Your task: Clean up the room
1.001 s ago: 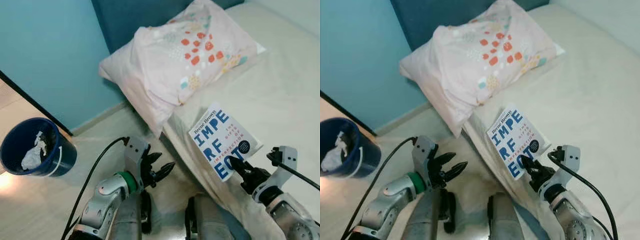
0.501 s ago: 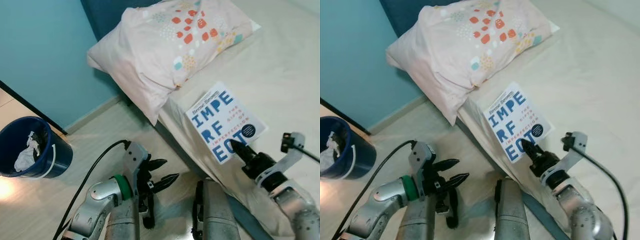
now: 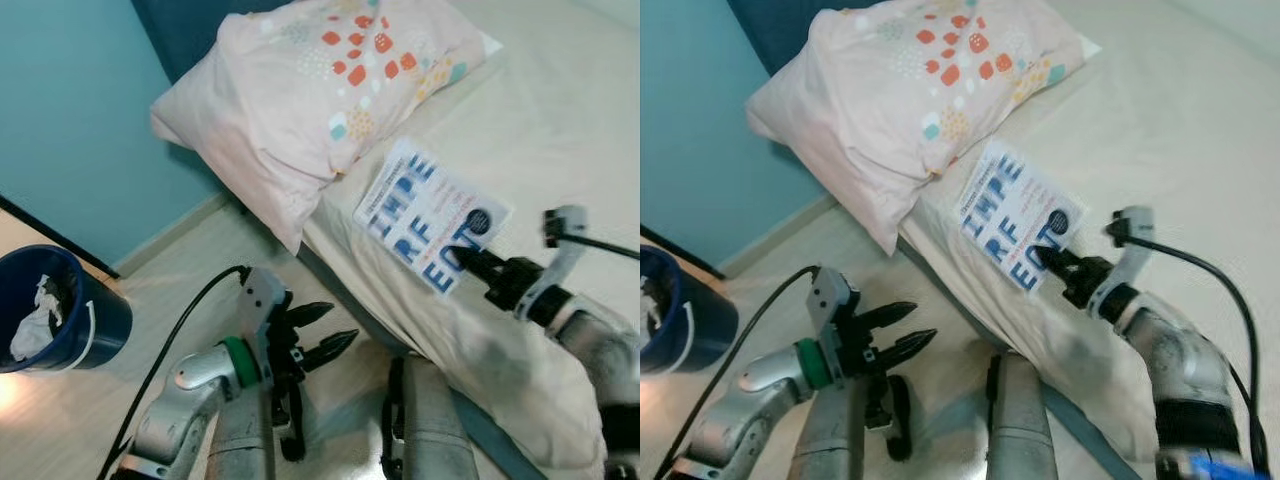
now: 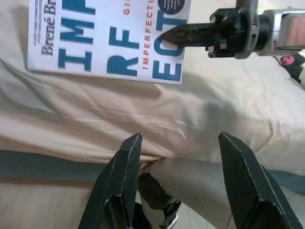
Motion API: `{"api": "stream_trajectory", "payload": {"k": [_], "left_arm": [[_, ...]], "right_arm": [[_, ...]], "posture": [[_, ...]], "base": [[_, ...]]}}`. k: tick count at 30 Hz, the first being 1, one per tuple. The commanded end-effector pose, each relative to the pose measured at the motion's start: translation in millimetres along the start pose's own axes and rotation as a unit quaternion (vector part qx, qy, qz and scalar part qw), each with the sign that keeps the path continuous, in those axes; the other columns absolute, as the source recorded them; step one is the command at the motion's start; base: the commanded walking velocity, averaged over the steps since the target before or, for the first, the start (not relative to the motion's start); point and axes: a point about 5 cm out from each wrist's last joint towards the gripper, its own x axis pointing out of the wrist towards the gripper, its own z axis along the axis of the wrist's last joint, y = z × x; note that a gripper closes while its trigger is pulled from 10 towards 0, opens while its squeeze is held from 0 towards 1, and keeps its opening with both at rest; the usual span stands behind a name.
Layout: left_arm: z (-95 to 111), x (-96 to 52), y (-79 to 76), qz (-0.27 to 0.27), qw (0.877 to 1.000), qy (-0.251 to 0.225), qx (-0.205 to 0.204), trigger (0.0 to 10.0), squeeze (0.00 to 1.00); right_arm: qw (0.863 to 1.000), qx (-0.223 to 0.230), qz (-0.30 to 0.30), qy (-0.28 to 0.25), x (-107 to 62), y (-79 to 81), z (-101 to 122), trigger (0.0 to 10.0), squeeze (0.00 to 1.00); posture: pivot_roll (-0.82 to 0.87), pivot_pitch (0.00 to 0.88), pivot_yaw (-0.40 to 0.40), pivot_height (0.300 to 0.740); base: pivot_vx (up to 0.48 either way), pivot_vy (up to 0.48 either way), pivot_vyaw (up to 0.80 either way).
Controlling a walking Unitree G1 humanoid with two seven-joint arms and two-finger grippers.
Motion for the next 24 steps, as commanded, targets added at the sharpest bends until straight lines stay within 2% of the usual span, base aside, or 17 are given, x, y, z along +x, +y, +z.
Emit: {"api": "stream_trajectory", "payload": {"k": [1,4,5,12,13,16,19,24], "left_arm": [[-2.0,-7.2,-1.2,0.007,1.0,0.006,-0.01,10.0,0.0],[0.6,-9.1,-1.3,0.01,1.0,0.002,-0.01,10.0,0.0],[3.9,-10.9,-1.8,0.012,1.0,-0.003,-0.011,10.0,0.0],[3.9,-10.9,-1.8,0.012,1.0,-0.003,-0.011,10.0,0.0],[7.3,-12.2,-3.4,0.01,1.0,-0.006,-0.009,10.0,0.0],[15.9,-11.9,-9.9,-0.004,1.0,-0.013,-0.011,10.0,0.0],[22.7,-7.1,-17.7,-0.035,0.998,-0.026,-0.034,10.0,0.0],[23.9,-4.4,-22.6,-0.065,0.997,-0.019,-0.032,10.0,0.0]], "right_arm": [[1.0,-0.029,-0.004,0.012,1.3,-9.1,0.7,10.0,0.0],[0.999,-0.035,-0.01,0.008,3.0,-14.3,5.8,10.0,0.0],[0.999,-0.05,-0.019,0.001,4.7,-19.3,11.5,10.0,0.0],[0.999,-0.05,-0.019,0.001,4.7,-19.3,11.5,10.0,0.0],[0.997,-0.069,-0.032,-0.003,6.6,-25.1,17.1,10.0,0.0],[0.998,-0.057,-0.041,-0.001,8.7,-31.4,19.8,10.0,0.0],[0.999,-0.026,-0.031,0.006,9.2,-31.1,8.6,10.0,0.0],[1.0,-0.017,-0.025,0.008,10.5,-30.5,1.8,10.0,0.0]], "posture": [[0.06,0.282,0.078,0.611],[0.07,0.289,0.072,0.611],[0.09,0.301,0.063,0.611],[0.09,0.301,0.063,0.611],[0.1,0.311,0.061,0.611],[0.13,0.324,0.063,0.611],[0.13,0.324,0.078,0.611],[0.13,0.325,0.091,0.611]], "base": [[0.0,0.0,0.0],[0.0,0.0,0.0],[0.0,0.0,0.0],[0.0,0.0,0.0],[0.0,0.0,0.0],[0.0,0.0,0.0],[0.0,0.0,0.0],[0.0,0.0,0.0]]}}
